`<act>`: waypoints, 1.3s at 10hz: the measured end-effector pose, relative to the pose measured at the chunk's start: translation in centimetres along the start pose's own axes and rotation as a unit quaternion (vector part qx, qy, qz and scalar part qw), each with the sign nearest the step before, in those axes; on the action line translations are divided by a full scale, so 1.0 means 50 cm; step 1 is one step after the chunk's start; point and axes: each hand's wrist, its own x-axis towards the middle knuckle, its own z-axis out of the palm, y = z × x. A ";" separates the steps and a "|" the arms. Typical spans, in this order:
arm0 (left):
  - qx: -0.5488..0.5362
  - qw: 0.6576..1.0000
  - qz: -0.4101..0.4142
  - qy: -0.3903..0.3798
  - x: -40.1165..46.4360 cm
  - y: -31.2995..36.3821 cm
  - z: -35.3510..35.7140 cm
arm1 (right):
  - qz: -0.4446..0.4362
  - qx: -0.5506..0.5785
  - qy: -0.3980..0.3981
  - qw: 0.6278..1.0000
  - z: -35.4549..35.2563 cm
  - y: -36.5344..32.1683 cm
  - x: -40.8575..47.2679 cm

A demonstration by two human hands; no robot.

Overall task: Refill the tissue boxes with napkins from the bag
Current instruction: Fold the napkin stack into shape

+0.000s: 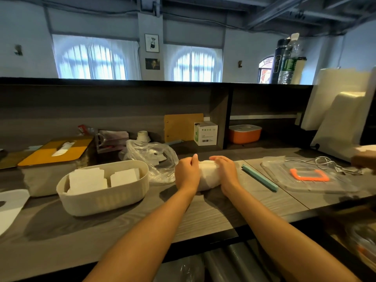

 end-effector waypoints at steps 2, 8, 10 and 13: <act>-0.041 0.998 -0.028 0.033 -0.028 0.018 -0.053 | -0.059 -0.028 -0.102 0.993 -0.014 -0.026 -0.054; -0.081 0.971 -0.027 -0.222 -0.069 0.074 -0.402 | 0.014 0.108 -0.110 0.988 0.136 -0.161 -0.191; -0.165 0.965 -0.148 -0.141 -0.068 0.071 -0.469 | 0.115 0.055 -0.157 0.979 0.258 -0.206 -0.244; -0.077 0.978 -0.179 -0.071 -0.026 0.058 -0.533 | 0.063 -0.181 -0.151 0.970 0.335 -0.224 -0.198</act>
